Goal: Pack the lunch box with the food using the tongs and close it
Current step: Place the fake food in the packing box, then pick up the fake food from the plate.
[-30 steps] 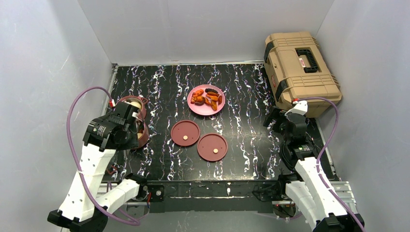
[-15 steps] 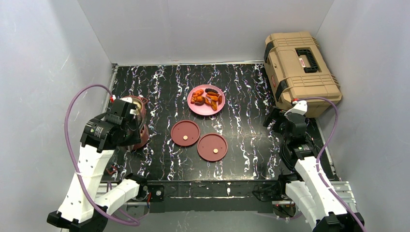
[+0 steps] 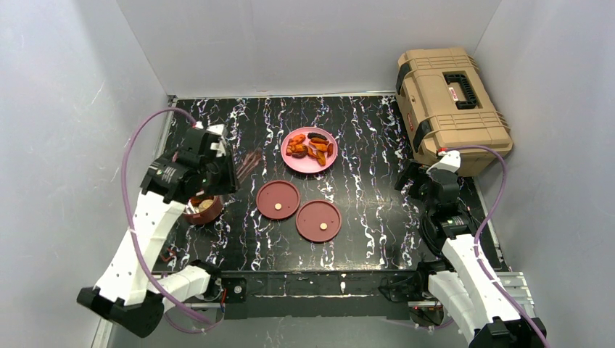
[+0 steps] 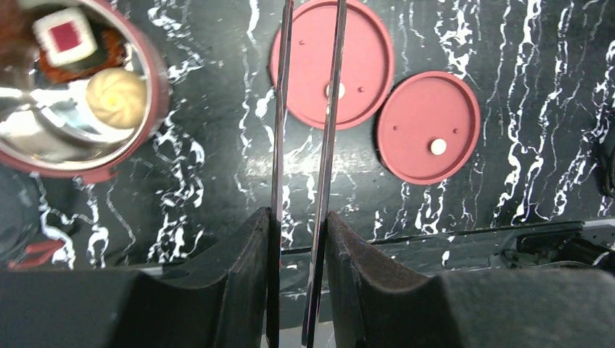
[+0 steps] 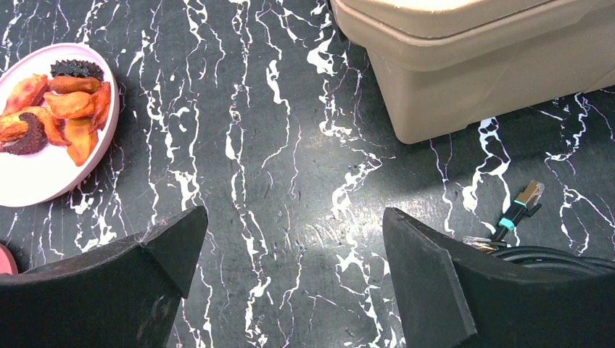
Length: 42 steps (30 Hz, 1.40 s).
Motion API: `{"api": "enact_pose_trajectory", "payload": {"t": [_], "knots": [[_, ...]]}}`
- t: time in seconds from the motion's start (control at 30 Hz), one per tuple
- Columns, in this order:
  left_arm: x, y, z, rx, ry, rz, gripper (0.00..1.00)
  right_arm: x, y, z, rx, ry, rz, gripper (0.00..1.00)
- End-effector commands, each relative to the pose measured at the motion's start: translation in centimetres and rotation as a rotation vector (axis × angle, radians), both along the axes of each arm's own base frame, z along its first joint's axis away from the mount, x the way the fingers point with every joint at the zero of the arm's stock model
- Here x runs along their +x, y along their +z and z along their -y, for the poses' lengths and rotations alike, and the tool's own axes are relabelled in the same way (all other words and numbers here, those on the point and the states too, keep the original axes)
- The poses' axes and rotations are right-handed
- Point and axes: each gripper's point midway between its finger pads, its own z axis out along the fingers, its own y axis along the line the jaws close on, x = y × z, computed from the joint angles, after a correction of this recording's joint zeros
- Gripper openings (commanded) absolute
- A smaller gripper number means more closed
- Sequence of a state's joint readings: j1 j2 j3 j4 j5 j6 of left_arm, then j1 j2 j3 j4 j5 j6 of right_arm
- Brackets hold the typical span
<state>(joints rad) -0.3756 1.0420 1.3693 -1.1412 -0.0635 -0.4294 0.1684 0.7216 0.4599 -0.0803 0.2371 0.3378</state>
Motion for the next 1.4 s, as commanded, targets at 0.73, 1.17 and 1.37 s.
{"api": "enact_pose_trajectory", "payload": {"t": [0.73, 1.17, 1.37], "knots": [[10.3, -3.4, 16.4, -0.151, -0.206, -0.003, 0.31, 0.5, 1.2, 0.2, -0.003, -0.012, 0.042, 1.00], [12.8, -5.3, 17.0, -0.090, -0.174, -0.013, 0.33, 0.5, 1.1, 0.0, 0.004, -0.005, 0.042, 1.00], [13.4, -6.1, 17.2, -0.071, -0.167, -0.024, 0.34, 0.5, 1.1, 0.0, 0.005, -0.003, 0.042, 1.00]]}}
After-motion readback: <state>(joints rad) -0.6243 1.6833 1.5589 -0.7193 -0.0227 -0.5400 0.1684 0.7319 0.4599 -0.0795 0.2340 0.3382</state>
